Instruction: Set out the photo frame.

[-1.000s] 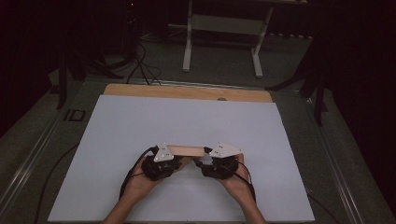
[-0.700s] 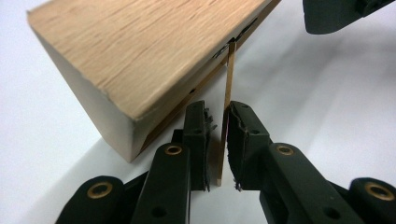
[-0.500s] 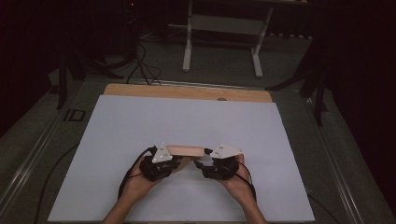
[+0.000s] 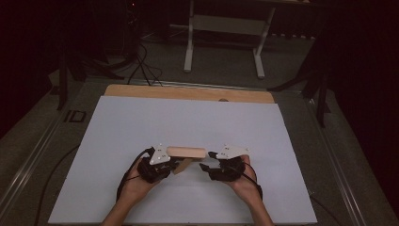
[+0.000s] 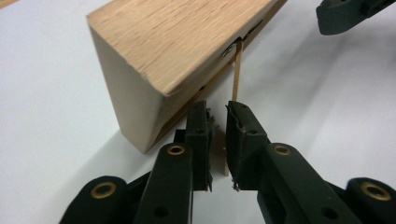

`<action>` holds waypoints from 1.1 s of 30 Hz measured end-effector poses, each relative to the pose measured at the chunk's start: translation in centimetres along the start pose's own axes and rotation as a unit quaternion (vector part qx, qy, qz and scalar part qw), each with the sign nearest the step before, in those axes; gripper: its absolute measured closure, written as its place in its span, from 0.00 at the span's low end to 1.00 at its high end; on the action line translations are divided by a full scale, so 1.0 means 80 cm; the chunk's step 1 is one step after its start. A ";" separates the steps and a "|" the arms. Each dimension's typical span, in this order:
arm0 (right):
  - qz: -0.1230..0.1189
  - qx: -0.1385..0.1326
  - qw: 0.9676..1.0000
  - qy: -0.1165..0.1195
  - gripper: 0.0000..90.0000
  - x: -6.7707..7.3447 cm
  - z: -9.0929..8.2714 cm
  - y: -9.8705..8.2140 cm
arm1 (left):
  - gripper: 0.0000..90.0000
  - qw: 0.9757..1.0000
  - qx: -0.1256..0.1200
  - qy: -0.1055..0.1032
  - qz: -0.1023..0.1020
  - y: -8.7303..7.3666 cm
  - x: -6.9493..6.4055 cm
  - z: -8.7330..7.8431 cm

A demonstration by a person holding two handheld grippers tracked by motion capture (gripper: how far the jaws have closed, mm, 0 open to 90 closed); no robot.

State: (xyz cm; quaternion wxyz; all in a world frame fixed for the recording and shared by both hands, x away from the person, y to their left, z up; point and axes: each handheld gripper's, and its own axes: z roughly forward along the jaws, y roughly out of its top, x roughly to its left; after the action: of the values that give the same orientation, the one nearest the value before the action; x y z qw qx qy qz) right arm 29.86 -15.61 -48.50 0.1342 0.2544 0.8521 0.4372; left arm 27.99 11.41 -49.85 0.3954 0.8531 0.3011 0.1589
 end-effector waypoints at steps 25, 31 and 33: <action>-0.021 0.038 0.999 -0.029 0.99 -0.008 0.006 -0.006 | 0.99 1.000 -0.002 0.017 0.002 0.002 0.002 -0.001; -0.012 0.028 0.998 -0.052 1.00 -0.015 0.007 0.004 | 1.00 1.000 -0.002 0.018 0.001 0.002 0.003 -0.001; -0.009 0.020 0.998 -0.058 1.00 -0.017 0.011 0.010 | 1.00 1.000 -0.001 0.019 0.002 0.002 0.003 -0.001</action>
State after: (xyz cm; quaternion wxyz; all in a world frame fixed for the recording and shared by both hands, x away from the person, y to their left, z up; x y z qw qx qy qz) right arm 31.61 -15.36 -48.33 0.1823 0.2742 0.8537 0.4034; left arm 28.19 11.49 -49.70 0.3903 0.8500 0.3068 0.1762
